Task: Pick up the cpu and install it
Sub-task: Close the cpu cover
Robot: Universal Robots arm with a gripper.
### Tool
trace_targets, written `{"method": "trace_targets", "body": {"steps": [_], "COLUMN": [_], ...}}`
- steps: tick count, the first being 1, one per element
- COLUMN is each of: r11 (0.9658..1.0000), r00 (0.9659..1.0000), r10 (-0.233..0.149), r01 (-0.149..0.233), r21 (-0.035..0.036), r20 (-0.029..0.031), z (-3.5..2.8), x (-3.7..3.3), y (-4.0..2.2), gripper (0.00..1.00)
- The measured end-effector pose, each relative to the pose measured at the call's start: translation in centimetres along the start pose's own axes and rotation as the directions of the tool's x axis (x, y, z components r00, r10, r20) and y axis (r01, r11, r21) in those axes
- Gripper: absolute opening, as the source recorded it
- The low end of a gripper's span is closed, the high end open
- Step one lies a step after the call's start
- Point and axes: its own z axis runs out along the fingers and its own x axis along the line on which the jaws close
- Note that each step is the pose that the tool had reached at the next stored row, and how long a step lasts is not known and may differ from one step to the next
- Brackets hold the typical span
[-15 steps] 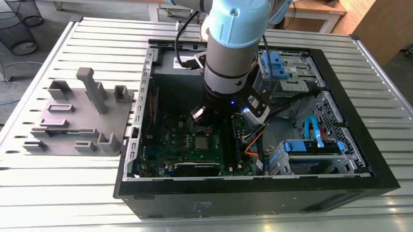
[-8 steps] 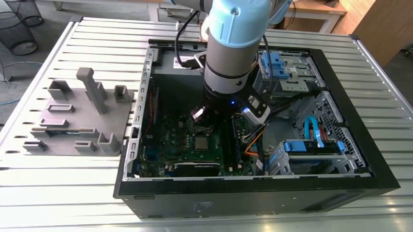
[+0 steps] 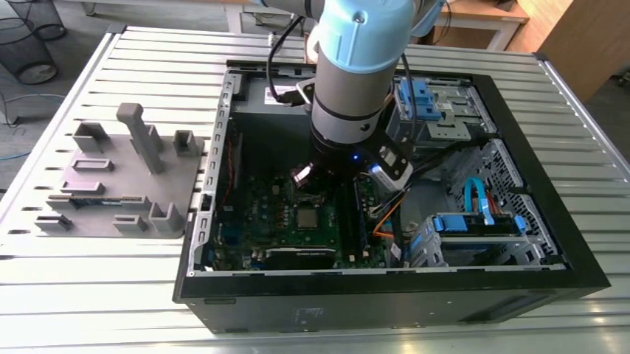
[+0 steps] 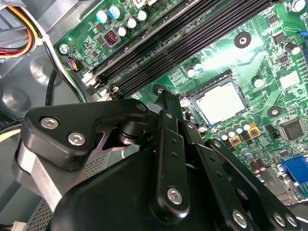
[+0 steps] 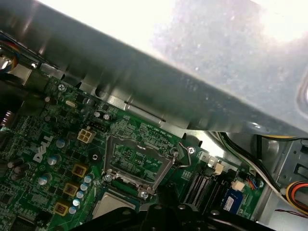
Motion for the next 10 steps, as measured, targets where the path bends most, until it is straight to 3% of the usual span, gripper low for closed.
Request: {"method": "trace_targets", "body": {"steps": [10], "r11": [1.0000], "r00": [1.0000], "r10": [0.000], "r01": [0.000], "r21": [0.0000], "r20": [0.0000], "z": [-0.24], "x": [-0.01], "y": [0.01], "gripper": [0.11]}}
